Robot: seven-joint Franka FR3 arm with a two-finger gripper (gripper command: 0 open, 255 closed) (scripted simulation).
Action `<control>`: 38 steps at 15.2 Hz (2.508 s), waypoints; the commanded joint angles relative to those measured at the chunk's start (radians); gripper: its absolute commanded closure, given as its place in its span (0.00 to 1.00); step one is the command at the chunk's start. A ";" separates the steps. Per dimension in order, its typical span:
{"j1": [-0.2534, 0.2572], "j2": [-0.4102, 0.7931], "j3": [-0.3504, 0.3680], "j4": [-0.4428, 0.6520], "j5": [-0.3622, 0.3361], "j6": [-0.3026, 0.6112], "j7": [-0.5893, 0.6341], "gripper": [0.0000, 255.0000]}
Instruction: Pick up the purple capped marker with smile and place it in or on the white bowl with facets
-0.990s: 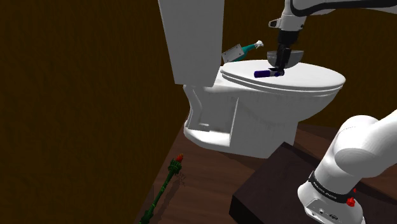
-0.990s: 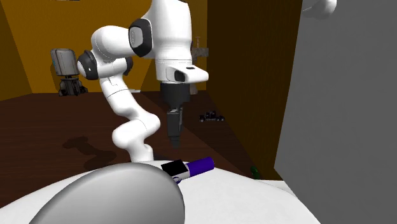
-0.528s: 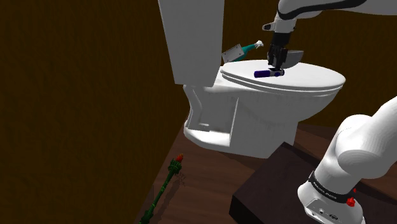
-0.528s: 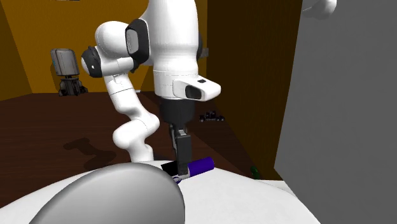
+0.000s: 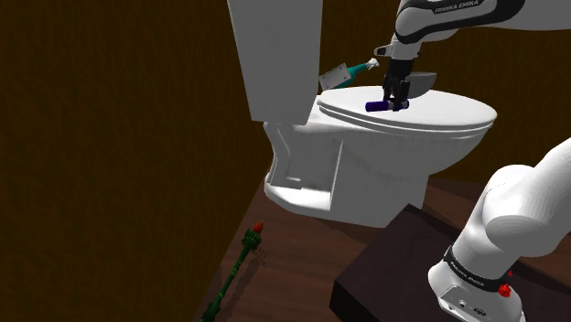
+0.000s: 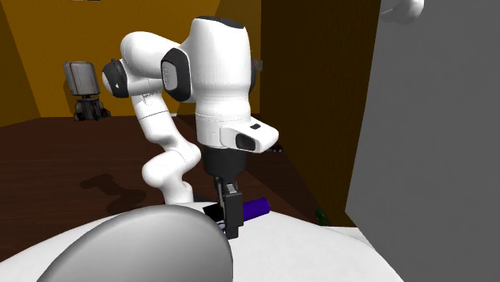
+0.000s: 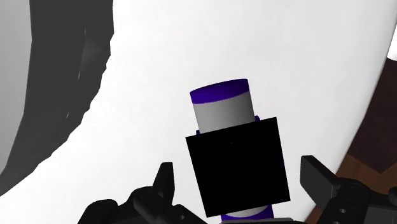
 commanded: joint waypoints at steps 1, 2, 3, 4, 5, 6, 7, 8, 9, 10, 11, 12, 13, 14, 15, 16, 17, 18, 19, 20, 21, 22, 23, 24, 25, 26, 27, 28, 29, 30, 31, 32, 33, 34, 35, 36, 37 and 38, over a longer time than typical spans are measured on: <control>0.000 0.000 0.000 -0.006 0.000 0.006 0.000 0.00; 0.000 0.000 0.000 -0.006 0.000 0.006 0.000 0.00; 0.000 0.000 0.000 -0.006 0.000 0.006 0.000 0.00; 0.000 0.000 0.000 -0.006 0.000 0.006 0.000 0.00; 0.000 0.000 0.000 -0.006 0.000 0.006 0.000 0.00; 0.000 0.000 0.000 -0.005 -0.001 0.005 0.000 0.00; 0.000 0.000 0.000 -0.005 -0.001 0.005 0.000 1.00; 0.000 0.000 0.000 -0.005 -0.001 0.005 0.000 1.00; 0.000 0.000 0.000 -0.005 -0.001 0.005 0.000 1.00; 0.000 0.000 0.000 -0.005 0.000 0.005 0.000 1.00; 0.000 0.000 0.000 -0.005 0.000 0.005 0.000 1.00; 0.000 0.000 -0.001 -0.005 0.000 0.005 0.000 1.00; 0.000 0.000 -0.001 -0.005 0.000 0.005 0.000 1.00; 0.000 0.000 -0.001 -0.005 0.000 0.005 0.000 1.00; 0.000 0.000 -0.001 -0.005 0.000 0.005 0.000 1.00; 0.000 0.000 0.000 -0.006 0.000 0.006 0.000 1.00; 0.000 0.000 0.001 0.008 0.001 -0.008 0.000 1.00; 0.001 0.000 0.002 0.022 0.002 -0.021 -0.001 1.00; 0.002 0.001 0.004 0.036 0.003 -0.034 -0.002 1.00; 0.003 0.002 0.005 0.050 0.004 -0.048 -0.002 1.00; 0.003 0.003 0.006 0.064 0.005 -0.061 -0.003 1.00; 0.004 0.005 0.007 0.079 0.007 -0.074 -0.004 1.00; 0.005 0.007 0.008 0.094 0.008 -0.087 -0.005 1.00; 0.006 0.009 0.009 0.109 0.009 -0.101 -0.006 1.00; 0.007 0.011 0.010 0.124 0.011 -0.114 -0.007 1.00; 0.008 0.013 0.011 0.140 0.012 -0.127 -0.008 1.00; 0.009 0.016 0.012 0.156 0.014 -0.140 -0.010 1.00; 0.009 0.019 0.012 0.172 0.016 -0.154 -0.011 1.00; 0.010 0.022 0.013 0.188 0.017 -0.167 -0.012 1.00; 0.011 0.026 0.013 0.205 0.019 -0.180 -0.014 1.00; 0.012 0.029 0.014 0.221 0.021 -0.193 -0.015 1.00; 0.013 0.033 0.014 0.238 0.022 -0.207 -0.017 1.00; 0.014 0.038 0.014 0.256 0.024 -0.220 -0.019 1.00; 0.015 0.042 0.014 0.273 0.026 -0.234 -0.020 1.00; 0.016 0.047 0.014 0.291 0.028 -0.247 -0.022 1.00; 0.016 0.052 0.013 0.309 0.030 -0.261 -0.024 1.00; 0.017 0.057 0.013 0.328 0.032 -0.274 -0.026 1.00; 0.018 0.063 0.013 0.347 0.035 -0.288 -0.029 1.00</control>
